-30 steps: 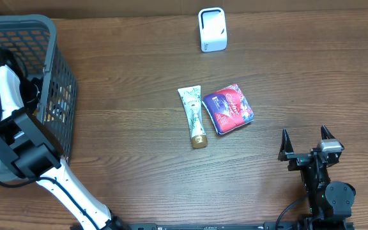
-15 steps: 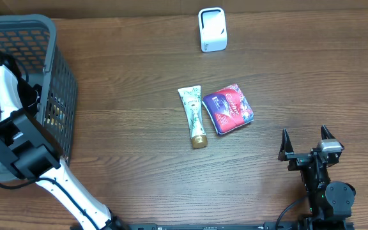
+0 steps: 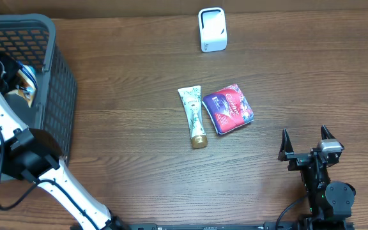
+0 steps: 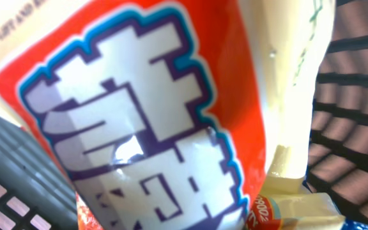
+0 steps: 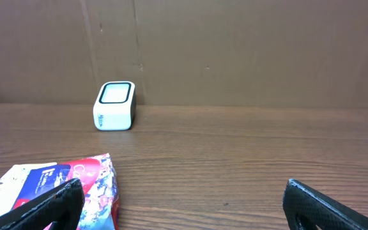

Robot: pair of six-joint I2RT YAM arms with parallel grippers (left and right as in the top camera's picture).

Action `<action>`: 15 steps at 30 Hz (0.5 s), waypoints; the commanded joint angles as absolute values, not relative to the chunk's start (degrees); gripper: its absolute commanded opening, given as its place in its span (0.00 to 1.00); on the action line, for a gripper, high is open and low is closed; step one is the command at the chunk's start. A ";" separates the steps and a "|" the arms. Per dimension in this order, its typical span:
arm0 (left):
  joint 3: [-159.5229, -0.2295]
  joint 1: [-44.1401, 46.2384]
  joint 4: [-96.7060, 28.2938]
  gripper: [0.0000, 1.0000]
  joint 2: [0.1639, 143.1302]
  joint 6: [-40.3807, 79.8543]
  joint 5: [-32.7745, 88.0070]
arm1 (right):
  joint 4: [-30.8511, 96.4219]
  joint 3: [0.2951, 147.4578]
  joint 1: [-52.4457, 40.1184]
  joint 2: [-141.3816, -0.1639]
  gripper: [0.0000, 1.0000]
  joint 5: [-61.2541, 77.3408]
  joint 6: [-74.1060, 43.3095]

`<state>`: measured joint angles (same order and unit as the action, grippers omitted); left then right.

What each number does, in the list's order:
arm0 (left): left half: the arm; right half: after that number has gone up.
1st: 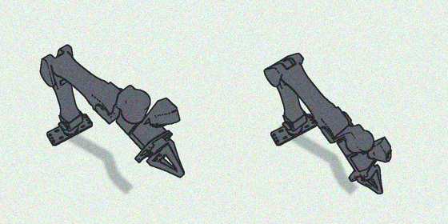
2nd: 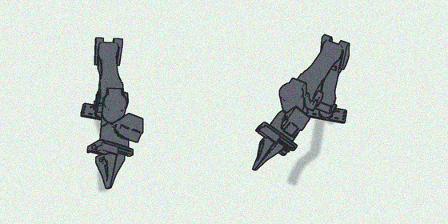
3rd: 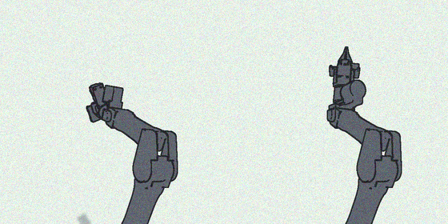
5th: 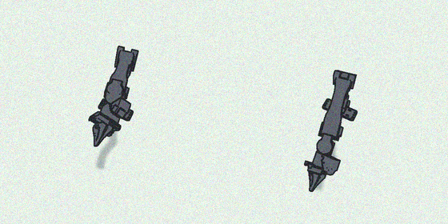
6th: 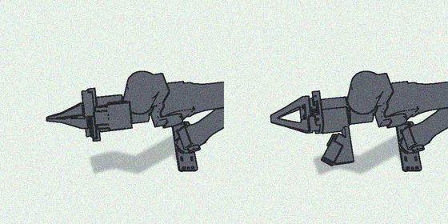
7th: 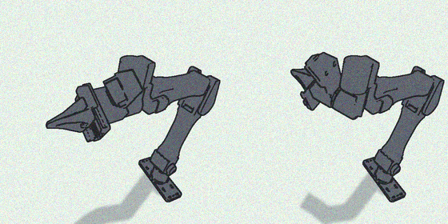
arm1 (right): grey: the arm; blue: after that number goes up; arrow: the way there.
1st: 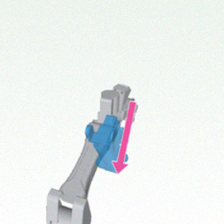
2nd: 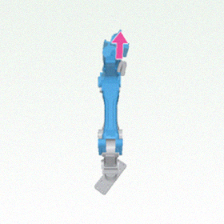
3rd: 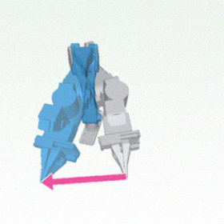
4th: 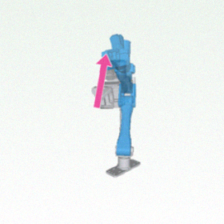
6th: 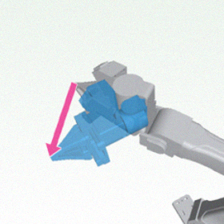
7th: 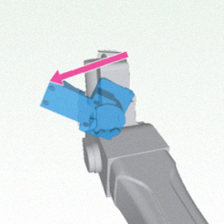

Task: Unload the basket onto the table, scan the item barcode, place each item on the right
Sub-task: 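Reach the left gripper into the basket and grasp the yellow wipes pack, then carry the wipes pack out and place it left of the Pantene tube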

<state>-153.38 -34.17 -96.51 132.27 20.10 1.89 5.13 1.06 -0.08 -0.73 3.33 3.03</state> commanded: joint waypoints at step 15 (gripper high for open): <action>-160.35 -29.74 -96.79 0.04 101.67 17.47 21.43 | 4.69 0.49 0.08 -0.23 1.00 2.61 3.22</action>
